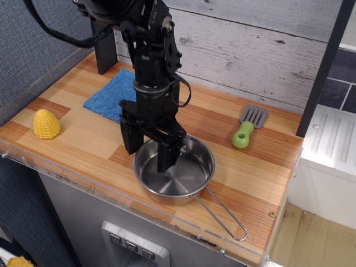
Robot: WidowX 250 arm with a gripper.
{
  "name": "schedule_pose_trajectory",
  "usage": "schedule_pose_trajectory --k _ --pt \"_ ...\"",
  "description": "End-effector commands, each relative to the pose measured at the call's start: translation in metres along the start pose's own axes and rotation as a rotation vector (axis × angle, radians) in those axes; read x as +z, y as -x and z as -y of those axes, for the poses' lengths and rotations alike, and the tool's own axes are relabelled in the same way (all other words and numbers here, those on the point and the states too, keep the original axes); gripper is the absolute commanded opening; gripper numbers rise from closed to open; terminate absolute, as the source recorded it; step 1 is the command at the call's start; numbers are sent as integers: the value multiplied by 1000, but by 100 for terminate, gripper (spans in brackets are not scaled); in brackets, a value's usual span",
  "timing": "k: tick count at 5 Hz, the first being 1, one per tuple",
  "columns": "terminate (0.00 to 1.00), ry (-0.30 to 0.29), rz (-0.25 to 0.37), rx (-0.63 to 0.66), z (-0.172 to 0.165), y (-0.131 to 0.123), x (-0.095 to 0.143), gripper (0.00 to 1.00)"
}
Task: Place the pot on the cloth.
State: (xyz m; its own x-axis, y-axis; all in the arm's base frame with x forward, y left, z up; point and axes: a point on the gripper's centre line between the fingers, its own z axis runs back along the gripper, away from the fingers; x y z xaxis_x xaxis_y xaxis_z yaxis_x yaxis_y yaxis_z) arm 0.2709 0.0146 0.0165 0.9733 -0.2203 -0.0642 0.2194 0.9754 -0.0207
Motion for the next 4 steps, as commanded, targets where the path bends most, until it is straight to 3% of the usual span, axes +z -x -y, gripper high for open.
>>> schedule_pose_trajectory --k 1,3,4 --pt "0 -14 64 -35 4 -9 16 0" --pt "0 -1 99 -40 7 -9 33 0" --pt "0 8 98 -27 12 -13 57 0"
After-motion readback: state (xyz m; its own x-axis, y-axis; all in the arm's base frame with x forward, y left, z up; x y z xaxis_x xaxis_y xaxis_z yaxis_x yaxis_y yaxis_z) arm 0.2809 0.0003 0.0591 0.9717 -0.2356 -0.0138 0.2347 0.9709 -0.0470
